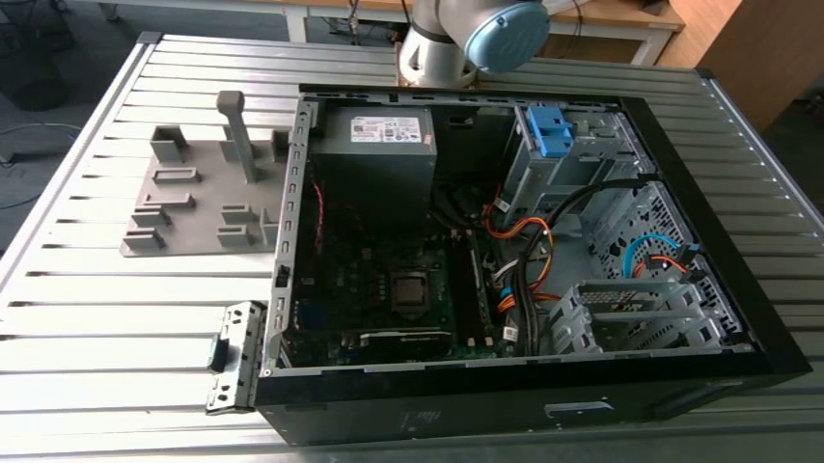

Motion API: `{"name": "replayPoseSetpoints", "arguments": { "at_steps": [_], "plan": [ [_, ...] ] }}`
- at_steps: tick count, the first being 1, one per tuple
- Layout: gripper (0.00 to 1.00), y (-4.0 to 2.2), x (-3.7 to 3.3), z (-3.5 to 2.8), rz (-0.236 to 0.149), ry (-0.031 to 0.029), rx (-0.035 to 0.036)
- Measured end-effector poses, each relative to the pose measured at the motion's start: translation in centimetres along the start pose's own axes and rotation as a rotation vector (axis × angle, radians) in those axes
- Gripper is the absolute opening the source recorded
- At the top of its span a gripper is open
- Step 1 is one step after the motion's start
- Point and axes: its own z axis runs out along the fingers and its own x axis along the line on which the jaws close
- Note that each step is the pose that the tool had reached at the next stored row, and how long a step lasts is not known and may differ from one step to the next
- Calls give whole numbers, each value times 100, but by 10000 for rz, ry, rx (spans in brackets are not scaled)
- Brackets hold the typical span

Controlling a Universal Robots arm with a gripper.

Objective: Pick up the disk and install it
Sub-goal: 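Pick up the disk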

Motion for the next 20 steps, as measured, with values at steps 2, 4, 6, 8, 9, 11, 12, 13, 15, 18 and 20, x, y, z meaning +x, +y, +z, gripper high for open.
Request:
{"name": "replayPoseSetpoints", "arguments": {
  "at_steps": [2,4,6,8,9,11,12,13,15,18,20],
  "plan": [
    [36,0,13,-1,0,2,-1],
    [36,1,26,-2,0,4,-1],
    [36,1,40,-3,0,5,-1],
    [36,2,53,-4,0,6,-1],
    [36,2,61,-4,0,6,0],
    [36,3,75,-4,0,7,0],
    [36,3,82,-5,0,7,-1],
    [36,3,88,-5,0,8,-1],
    [36,4,101,-6,0,8,-1],
    [36,5,120,-7,0,9,-1],
    [36,5,132,-8,0,10,0]
  ]
}}
